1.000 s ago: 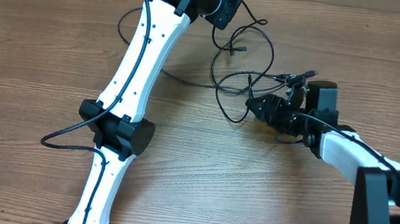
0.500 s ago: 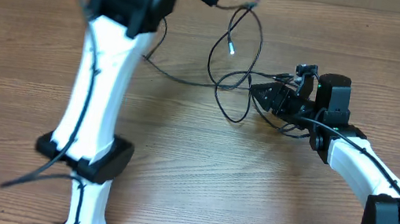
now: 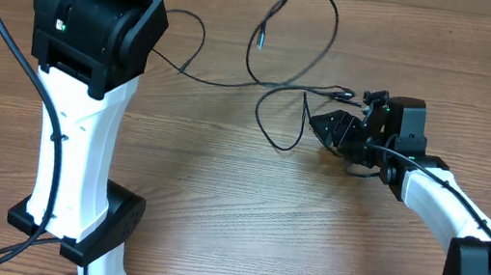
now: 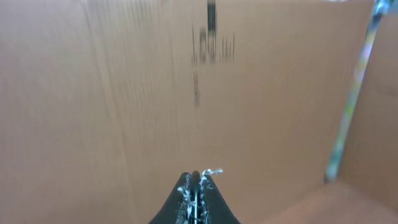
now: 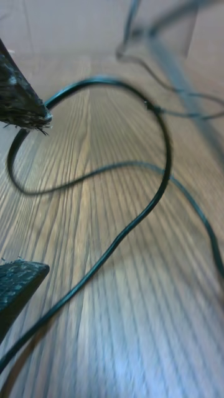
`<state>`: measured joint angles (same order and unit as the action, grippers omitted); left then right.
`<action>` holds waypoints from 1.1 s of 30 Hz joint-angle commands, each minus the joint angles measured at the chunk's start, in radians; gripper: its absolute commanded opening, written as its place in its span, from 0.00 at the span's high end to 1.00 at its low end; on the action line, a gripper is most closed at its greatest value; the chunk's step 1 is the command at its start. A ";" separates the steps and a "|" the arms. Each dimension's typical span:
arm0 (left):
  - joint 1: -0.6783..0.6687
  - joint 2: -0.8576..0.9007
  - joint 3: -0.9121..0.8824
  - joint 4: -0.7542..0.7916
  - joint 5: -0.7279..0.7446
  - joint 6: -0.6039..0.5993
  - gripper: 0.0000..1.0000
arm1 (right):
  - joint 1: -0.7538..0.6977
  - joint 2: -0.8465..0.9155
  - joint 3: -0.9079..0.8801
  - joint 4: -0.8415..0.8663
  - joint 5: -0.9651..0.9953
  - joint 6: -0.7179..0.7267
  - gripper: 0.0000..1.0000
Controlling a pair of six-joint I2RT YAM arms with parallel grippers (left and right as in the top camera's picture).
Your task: Untangle cables
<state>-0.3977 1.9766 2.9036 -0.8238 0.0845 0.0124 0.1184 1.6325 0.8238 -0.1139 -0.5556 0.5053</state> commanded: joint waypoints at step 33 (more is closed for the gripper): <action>-0.001 -0.023 0.012 0.063 0.138 -0.148 0.96 | 0.000 0.079 -0.005 0.612 -0.372 0.119 0.10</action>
<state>-0.3977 1.9766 2.9040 -0.7647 0.1555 -0.1253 0.1188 1.7088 0.8177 0.4606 -0.9524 0.5827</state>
